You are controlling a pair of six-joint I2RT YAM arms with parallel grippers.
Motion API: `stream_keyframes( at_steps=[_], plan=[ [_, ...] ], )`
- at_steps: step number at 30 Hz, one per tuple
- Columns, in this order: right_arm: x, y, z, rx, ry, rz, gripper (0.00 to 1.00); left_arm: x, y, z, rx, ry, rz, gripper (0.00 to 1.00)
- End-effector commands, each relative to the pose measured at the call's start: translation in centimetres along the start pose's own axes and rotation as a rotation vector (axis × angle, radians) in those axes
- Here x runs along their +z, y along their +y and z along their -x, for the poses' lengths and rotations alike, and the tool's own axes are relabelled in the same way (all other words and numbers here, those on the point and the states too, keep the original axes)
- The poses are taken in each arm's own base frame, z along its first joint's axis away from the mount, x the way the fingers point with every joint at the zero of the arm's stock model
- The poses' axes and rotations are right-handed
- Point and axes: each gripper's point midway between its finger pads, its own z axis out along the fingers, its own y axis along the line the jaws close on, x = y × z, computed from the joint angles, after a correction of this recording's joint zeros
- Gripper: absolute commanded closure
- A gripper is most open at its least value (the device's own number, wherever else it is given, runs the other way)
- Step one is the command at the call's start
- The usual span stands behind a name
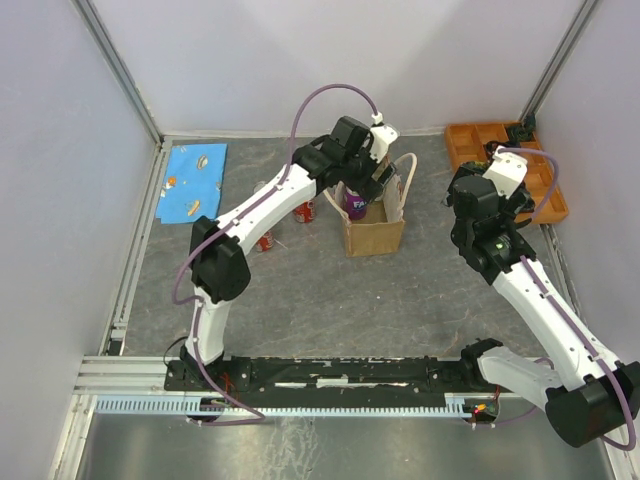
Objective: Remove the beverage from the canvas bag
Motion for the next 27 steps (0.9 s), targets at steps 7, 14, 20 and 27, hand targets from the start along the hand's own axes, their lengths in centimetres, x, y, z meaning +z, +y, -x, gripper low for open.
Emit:
stream_keyframes(
  at_steps=[7, 14, 20, 27],
  plan=[
    [-0.5, -0.2, 1.3, 0.073, -0.022, -0.006, 0.02, 4.0, 2.2, -2.8, 0.057, 0.080, 0.060, 0.04],
    [-0.3, -0.3, 0.7, 0.077, -0.012, -0.009, 0.02, 5.3, 3.7, -3.7, 0.035, 0.092, 0.112, 0.04],
    [-0.1, 0.0, 0.6, 0.067, -0.007, -0.007, 0.02, 6.1, 4.3, -3.9, 0.020, 0.090, 0.127, 0.04],
    [0.3, 0.9, 0.1, 0.052, 0.012, 0.012, 0.02, 4.5, 4.8, -1.4, 0.011, 0.019, 0.160, 0.04]
  ],
)
